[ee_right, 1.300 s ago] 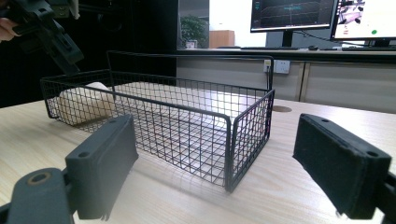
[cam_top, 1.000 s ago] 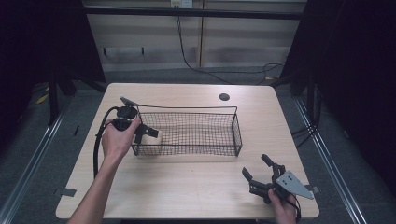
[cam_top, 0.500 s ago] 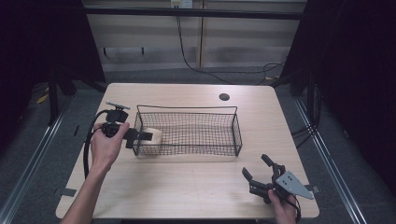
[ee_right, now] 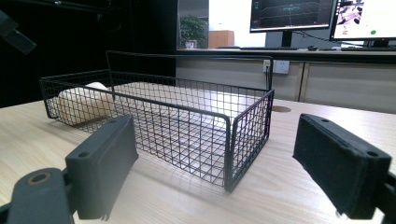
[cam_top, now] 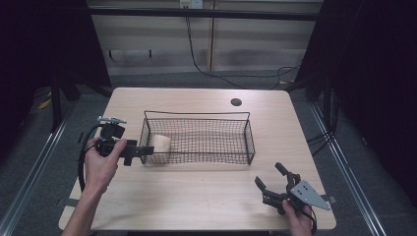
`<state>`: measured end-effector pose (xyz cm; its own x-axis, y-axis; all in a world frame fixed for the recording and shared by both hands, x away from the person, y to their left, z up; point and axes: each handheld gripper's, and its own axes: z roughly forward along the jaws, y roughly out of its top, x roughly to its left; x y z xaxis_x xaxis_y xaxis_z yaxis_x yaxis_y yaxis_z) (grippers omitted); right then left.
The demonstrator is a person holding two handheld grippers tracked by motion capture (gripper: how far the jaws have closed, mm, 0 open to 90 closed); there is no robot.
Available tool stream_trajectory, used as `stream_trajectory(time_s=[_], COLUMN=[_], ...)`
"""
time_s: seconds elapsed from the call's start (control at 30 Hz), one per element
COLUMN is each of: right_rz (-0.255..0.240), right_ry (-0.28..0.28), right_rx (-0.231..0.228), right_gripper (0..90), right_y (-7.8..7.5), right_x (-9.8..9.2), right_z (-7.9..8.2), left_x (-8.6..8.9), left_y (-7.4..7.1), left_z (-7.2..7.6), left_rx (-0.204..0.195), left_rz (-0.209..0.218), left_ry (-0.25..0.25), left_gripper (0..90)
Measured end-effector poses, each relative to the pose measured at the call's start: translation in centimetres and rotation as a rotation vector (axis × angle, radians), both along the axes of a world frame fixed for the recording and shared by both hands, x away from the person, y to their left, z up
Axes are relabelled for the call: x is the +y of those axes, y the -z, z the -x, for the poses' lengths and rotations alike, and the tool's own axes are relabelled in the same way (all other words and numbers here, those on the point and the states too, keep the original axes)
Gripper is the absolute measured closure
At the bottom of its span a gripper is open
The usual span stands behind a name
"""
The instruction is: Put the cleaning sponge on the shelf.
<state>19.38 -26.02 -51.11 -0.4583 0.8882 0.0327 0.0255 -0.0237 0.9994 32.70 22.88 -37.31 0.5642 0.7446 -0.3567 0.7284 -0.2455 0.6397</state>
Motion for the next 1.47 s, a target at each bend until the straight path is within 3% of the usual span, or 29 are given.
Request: stream_trajectory(time_s=[0.17, 0.27, 0.6, 0.8, 0.93, 1.03, 1.17, 1.23, 1.33, 1.47], right_rz=[0.002, 0.001, 0.005, 0.003, 0.004, 0.005, 0.001, 0.002, 0.002, 0.001], right_ry=[0.003, 0.005, 0.009, 0.008, 0.01, 0.01, 0.009, 0.008, 0.007, 0.002], right_rx=[-0.003, -0.001, -0.005, -0.005, -0.003, -0.005, -0.003, -0.003, -0.003, 0.001], right_gripper=[12.8, 12.8, 12.8, 12.8, 12.8, 12.7, 12.8, 12.8, 12.7, 12.8], right_y=[0.0, 0.0, 0.0, 0.0, 0.0, 0.0, 0.0, 0.0, 0.0, 0.0], right_x=[0.0, 0.0, 0.0, 0.0, 0.0, 0.0, 0.0, 0.0, 0.0, 0.0], right_z=[0.0, 0.0, 0.1, 0.0, 0.0, 0.1, 0.0, 0.0, 0.0, 0.0], left_x=[1.0, 1.6, 3.6, 4.3, 4.8, 5.1, 5.4, 5.7, 6.2, 6.5], left_y=[-0.1, 0.0, 0.7, 0.5, 1.2, 2.0, 3.4, 3.9, 4.6, 5.9], left_z=[1.0, 1.6, 3.8, 6.1, 7.4, 8.1, 8.5, 8.6, 8.9, 9.3], left_rx=[-0.031, -0.04, -0.022, -0.066, -0.079, -0.094, -0.102, -0.116, -0.135, -0.133], left_rz=[0.006, 0.0, 0.054, 0.015, -0.001, 0.01, -0.001, 0.011, 0.024, 0.015], left_ry=[0.006, 0.003, -0.023, -0.012, -0.005, -0.021, -0.028, -0.053, -0.045, -0.062], left_gripper=[19.4, 25.6, 23.2, 22.4, 22.4, 22.1, 22.1, 22.1, 21.4, 21.4])
